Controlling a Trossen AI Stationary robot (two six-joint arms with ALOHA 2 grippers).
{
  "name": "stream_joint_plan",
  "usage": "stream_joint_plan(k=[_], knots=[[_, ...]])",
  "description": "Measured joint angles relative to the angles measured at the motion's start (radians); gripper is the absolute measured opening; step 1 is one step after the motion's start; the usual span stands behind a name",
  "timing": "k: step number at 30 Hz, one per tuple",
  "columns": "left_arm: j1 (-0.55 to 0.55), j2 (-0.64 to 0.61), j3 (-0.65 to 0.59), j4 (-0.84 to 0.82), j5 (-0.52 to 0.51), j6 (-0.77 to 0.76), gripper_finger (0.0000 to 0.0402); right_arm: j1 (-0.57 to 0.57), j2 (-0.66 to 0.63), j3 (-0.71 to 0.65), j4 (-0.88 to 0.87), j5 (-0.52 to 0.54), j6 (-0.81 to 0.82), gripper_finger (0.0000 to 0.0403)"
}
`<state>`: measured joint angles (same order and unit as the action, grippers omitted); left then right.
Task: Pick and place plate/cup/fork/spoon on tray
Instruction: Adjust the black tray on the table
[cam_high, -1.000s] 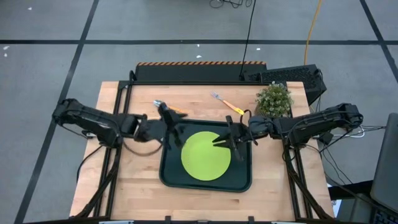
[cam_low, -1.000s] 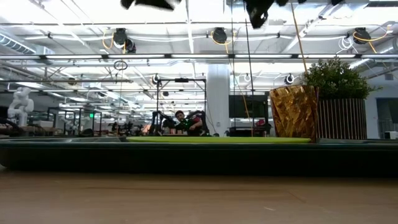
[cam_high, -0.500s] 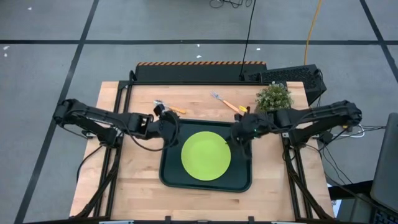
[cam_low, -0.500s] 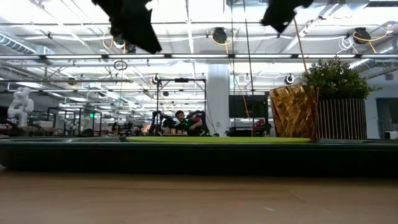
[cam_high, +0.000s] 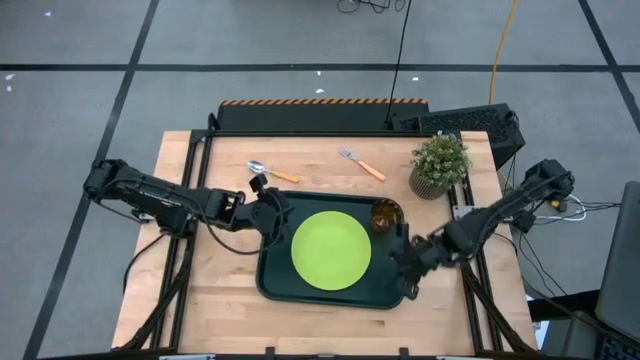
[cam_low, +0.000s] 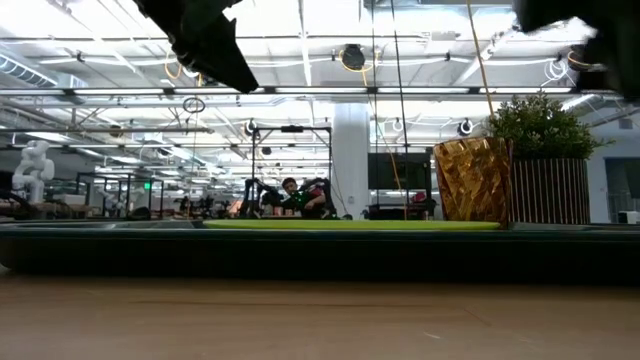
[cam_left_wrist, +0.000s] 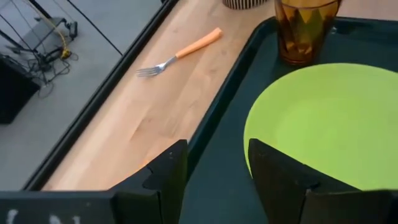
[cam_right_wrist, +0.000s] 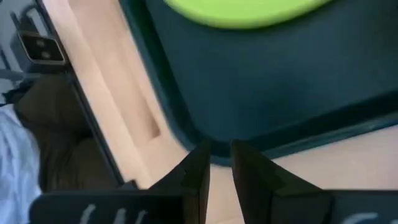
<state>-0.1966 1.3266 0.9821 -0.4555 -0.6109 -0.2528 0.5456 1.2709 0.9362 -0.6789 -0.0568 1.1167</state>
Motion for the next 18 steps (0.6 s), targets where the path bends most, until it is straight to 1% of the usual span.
stream_joint_plan(k=[2, 5, 8, 9, 12, 13, 18], knots=[[0.008, 0.000, -0.008, 0.024, 0.000, 0.024, 0.0175, 0.032, 0.019, -0.038, 0.092, 0.003, 0.067, 0.0059], [0.025, -0.003, -0.048, 0.105, -0.001, 0.071, 0.0175, 0.062, 0.058, -0.085, 0.227, 0.015, 0.124, 0.0059], [0.044, -0.017, -0.093, 0.163, 0.020, 0.078, 0.0175, 0.089, 0.103, -0.107, 0.294, 0.031, 0.171, 0.0059], [0.050, -0.017, -0.108, 0.188, 0.033, 0.077, 0.0175, 0.100, 0.114, -0.107, 0.302, 0.029, 0.185, 0.0059], [0.061, -0.040, -0.154, 0.186, 0.043, 0.067, 0.0175, 0.133, 0.139, -0.107, 0.299, 0.034, 0.235, 0.0059], [0.064, -0.046, -0.162, 0.218, 0.043, 0.064, 0.0175, 0.147, 0.140, -0.107, 0.295, 0.043, 0.261, 0.0059], [0.068, -0.098, -0.208, 0.278, 0.043, 0.057, 0.0175, 0.229, 0.119, -0.108, 0.252, 0.123, 0.464, 0.0059]])
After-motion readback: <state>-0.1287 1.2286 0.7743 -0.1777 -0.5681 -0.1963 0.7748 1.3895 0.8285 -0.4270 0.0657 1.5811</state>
